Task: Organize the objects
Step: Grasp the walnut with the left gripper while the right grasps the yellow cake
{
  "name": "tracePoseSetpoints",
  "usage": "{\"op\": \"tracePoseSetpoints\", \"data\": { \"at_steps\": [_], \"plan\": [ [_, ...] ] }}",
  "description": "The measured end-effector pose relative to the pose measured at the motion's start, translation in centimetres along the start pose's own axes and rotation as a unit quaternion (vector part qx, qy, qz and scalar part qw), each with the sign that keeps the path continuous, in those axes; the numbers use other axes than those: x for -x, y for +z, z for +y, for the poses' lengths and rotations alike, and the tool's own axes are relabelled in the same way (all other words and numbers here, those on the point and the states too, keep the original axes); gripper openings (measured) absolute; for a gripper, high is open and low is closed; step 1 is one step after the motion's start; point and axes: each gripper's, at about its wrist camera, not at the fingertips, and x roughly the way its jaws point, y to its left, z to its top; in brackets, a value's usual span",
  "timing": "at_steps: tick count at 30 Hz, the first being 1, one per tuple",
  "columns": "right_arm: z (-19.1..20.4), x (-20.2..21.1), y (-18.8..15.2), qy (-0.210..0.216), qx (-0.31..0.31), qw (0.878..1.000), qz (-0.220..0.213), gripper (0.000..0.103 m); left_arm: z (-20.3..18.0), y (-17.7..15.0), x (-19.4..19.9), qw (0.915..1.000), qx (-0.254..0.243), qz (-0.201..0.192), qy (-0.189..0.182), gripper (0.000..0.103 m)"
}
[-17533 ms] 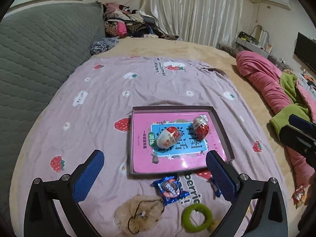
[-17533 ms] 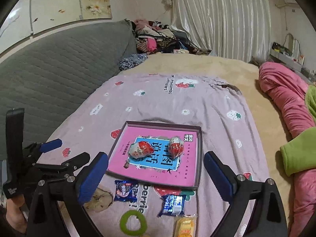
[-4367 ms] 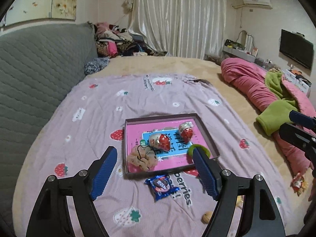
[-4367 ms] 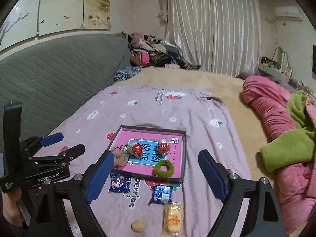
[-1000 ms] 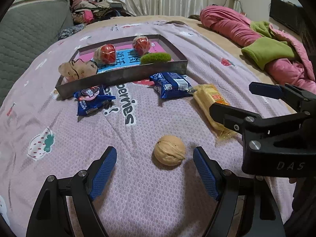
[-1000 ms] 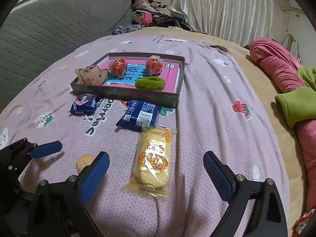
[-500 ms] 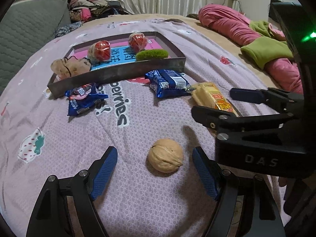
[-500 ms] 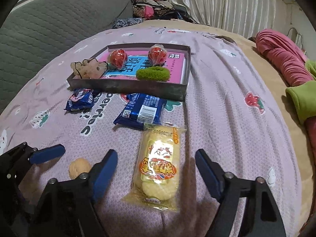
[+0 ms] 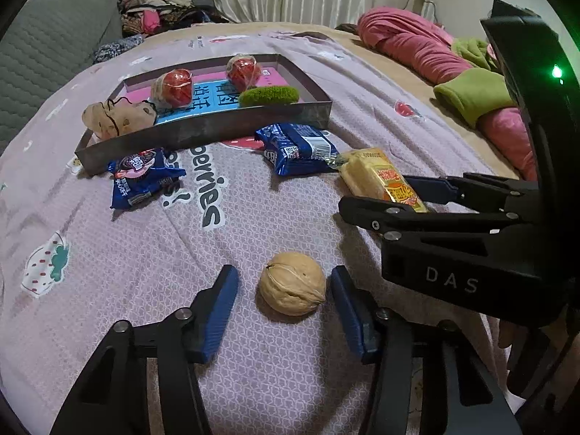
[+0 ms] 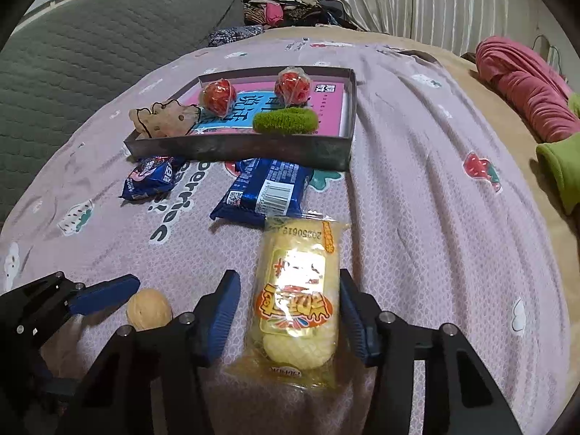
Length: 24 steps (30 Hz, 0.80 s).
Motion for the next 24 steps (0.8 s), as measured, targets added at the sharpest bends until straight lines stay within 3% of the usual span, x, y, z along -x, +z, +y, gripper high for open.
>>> {"op": "tracePoseSetpoints", "data": {
  "at_steps": [6, 12, 16, 18, 24],
  "plan": [
    [-0.2, -0.6, -0.3, 0.009, -0.008, 1.000, 0.013, 0.048, 0.2, -0.1, -0.2, 1.0000, 0.002, 0.003, -0.009, 0.035],
    [-1.5, -0.7, -0.4, 0.037, -0.041, 0.998, 0.005, 0.041, 0.2, -0.2, -0.2, 0.9999, 0.001, 0.003, -0.013, 0.035],
    [-0.8, -0.2, -0.4, 0.026, -0.025, 0.999, -0.008, 0.040, 0.6, -0.2, 0.1, 0.9998, 0.008, -0.001, -0.016, 0.035],
    [-0.6, 0.6, -0.3, 0.044, -0.028, 0.998, -0.020, 0.040, 0.7, -0.3, 0.3, 0.9998, 0.011, -0.002, -0.018, 0.035],
    [-0.3, 1.9, -0.4, 0.047, -0.021, 0.998, -0.030, 0.040, 1.0, -0.2, 1.3, 0.9997, 0.013, -0.013, -0.018, 0.035]
  ]
}}
